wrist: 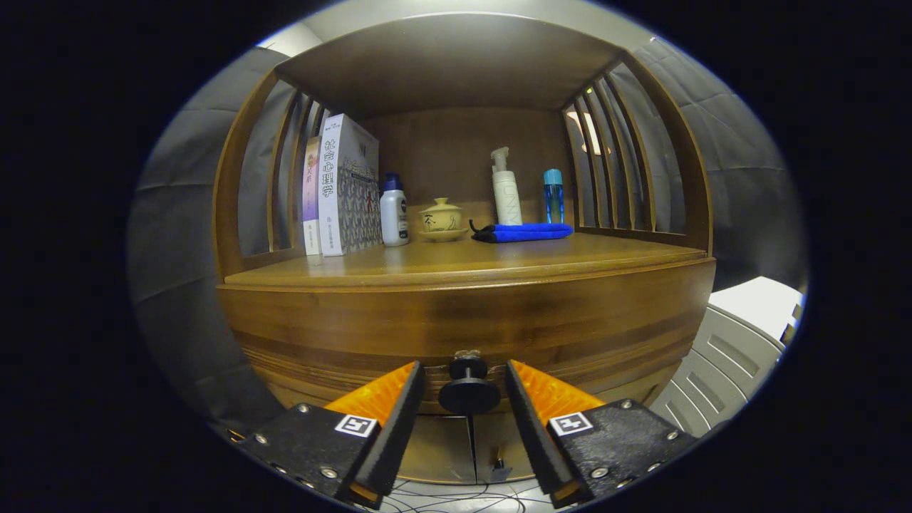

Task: Pull open the drawer, take out the items inside it, and place them on the countertop above the cabinet.

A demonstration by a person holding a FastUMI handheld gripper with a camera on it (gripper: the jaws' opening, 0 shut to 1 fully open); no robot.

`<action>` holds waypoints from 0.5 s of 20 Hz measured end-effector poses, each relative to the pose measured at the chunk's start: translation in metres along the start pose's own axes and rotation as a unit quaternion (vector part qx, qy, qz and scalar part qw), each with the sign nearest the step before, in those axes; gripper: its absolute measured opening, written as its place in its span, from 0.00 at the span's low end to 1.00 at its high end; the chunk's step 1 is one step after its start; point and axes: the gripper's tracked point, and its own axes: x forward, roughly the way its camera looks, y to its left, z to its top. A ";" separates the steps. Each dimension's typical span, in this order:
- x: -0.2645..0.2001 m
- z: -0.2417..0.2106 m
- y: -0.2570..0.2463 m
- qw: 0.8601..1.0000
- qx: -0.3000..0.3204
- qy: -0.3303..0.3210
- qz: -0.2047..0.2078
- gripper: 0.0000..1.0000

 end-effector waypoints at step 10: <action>-0.003 -0.003 -0.001 1.000 -0.005 0.021 -0.006 0.41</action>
